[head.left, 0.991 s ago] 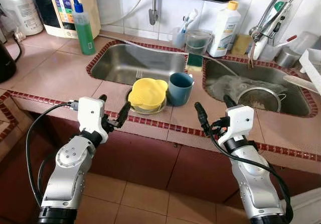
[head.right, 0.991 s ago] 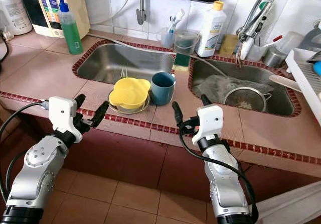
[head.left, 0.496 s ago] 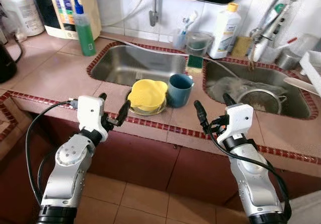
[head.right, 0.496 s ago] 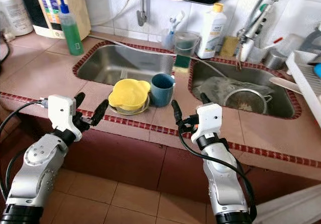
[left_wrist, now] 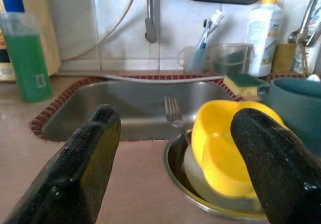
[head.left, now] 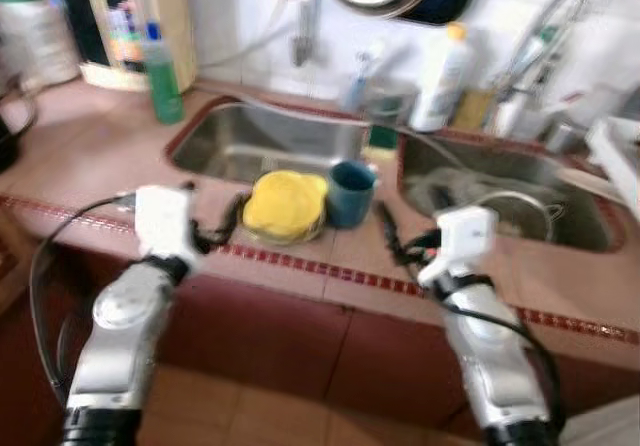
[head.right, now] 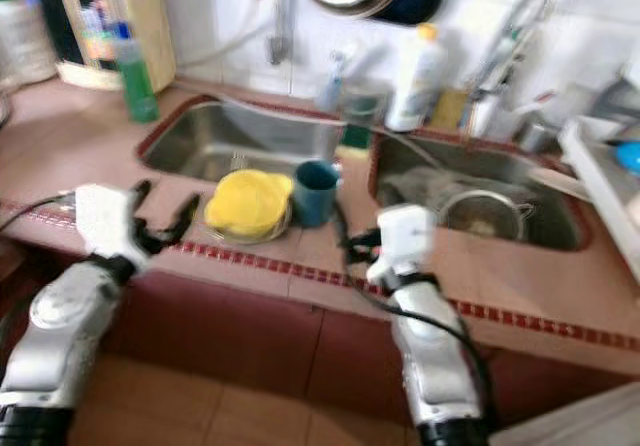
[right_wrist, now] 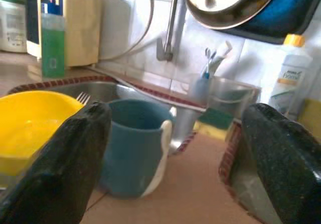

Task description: Kitchen organization

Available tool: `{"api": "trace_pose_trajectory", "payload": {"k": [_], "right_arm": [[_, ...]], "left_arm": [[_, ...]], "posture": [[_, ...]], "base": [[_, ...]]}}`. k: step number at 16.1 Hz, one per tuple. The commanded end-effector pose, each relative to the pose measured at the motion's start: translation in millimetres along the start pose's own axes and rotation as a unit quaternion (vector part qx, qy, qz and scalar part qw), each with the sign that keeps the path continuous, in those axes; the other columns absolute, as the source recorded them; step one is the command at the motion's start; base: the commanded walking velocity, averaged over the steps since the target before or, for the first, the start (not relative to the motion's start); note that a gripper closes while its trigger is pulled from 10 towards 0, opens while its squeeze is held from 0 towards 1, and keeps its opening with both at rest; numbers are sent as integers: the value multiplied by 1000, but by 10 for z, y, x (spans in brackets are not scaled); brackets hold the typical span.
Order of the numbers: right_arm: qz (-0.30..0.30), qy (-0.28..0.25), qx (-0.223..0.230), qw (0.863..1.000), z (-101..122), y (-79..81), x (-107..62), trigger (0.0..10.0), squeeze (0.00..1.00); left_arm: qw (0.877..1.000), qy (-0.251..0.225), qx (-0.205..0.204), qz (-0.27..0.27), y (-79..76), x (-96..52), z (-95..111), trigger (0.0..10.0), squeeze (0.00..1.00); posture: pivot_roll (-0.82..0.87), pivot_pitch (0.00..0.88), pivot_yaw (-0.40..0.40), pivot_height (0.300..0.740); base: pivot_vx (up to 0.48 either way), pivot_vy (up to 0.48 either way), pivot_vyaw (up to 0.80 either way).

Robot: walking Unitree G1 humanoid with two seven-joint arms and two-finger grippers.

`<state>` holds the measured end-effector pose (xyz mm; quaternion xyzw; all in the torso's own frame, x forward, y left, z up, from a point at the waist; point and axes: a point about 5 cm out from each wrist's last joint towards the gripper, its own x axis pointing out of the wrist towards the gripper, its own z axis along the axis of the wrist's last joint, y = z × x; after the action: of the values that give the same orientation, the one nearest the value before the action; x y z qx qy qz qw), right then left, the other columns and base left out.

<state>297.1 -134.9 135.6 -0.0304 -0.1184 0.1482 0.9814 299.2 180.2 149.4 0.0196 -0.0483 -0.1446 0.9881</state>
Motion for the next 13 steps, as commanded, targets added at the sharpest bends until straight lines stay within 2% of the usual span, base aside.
{"api": "trace_pose_trajectory", "payload": {"k": [1,7,9,11,13], "right_arm": [[-18,-1,-9,1000,15,-126,-36,10000,0],[-15,1,-6,1000,2,-112,-40,10000,0],[-10,6,-4,1000,-21,-91,-57,10000,0],[-6,9,1,1000,-32,-69,-79,10000,0],[-12,8,5,1000,-30,-57,-105,10000,0]], "left_arm": [[1000,-7,-5,-19,-104,48,33,10000,0],[1000,-7,-4,-22,-111,48,43,10000,0],[1000,10,-9,-20,-139,59,13,10000,0],[998,46,-11,-28,-195,95,-30,10000,0],[998,37,-11,-45,-219,120,25,10000,0]], "posture": [[-17,0,-51,732],[-17,0,-50,732],[-16,0,-48,732],[-22,0,-43,732],[-32,0,-29,732]], "base": [[304,0,0],[303,0,0],[0,0,0],[0,0,0],[0,0,0]]}}
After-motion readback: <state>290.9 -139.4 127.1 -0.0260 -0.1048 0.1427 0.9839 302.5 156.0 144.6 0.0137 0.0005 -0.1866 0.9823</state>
